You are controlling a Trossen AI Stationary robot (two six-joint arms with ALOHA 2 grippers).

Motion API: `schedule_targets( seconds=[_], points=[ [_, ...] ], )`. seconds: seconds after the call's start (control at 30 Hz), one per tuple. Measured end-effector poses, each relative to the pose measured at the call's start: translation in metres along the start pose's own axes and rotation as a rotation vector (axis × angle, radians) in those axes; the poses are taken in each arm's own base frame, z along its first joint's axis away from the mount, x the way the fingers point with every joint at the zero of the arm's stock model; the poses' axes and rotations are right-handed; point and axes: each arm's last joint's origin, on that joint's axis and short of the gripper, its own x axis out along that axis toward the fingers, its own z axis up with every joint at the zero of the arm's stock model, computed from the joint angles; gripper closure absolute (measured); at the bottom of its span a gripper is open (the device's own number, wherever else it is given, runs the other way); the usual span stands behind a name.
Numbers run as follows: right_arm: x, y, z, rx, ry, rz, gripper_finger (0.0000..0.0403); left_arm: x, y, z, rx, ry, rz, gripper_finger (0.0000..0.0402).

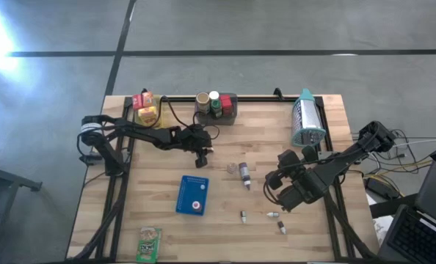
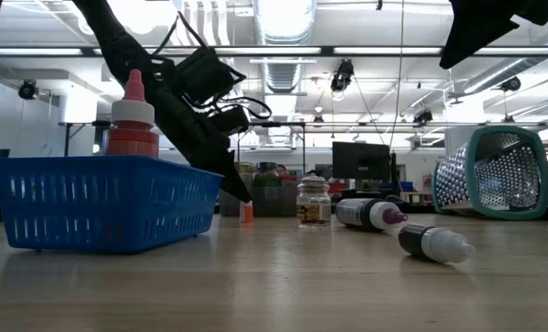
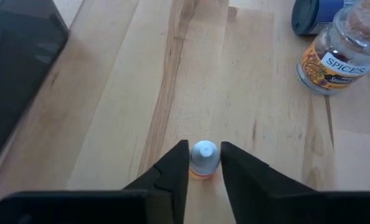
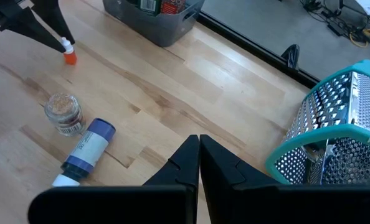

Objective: Pick & Place Kitchen Items
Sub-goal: Put the yellow food coloring bottle into the blue bin

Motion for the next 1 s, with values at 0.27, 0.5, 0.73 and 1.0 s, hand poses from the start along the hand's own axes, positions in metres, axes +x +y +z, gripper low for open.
schedule_targets(
  seconds=[0.27,0.5,0.73,1.0],
  points=[
    [0.000,0.000,0.000,-0.003,0.007,0.000,0.0394,-0.010,-0.001,0.003,0.000,0.003,-0.013,0.0326],
    [0.000,0.000,0.000,-0.004,0.010,-0.001,0.0394,-0.047,-0.003,0.017,0.002,-0.031,-0.060,0.0326],
    [0.001,0.000,-0.001,-0.007,0.010,-0.004,0.0394,-0.101,-0.010,0.028,-0.010,-0.105,-0.150,0.0326],
    [0.001,-0.001,-0.001,-0.010,0.010,-0.006,0.0394,-0.150,-0.036,0.020,0.021,-0.082,-0.290,0.0325]
  ],
)
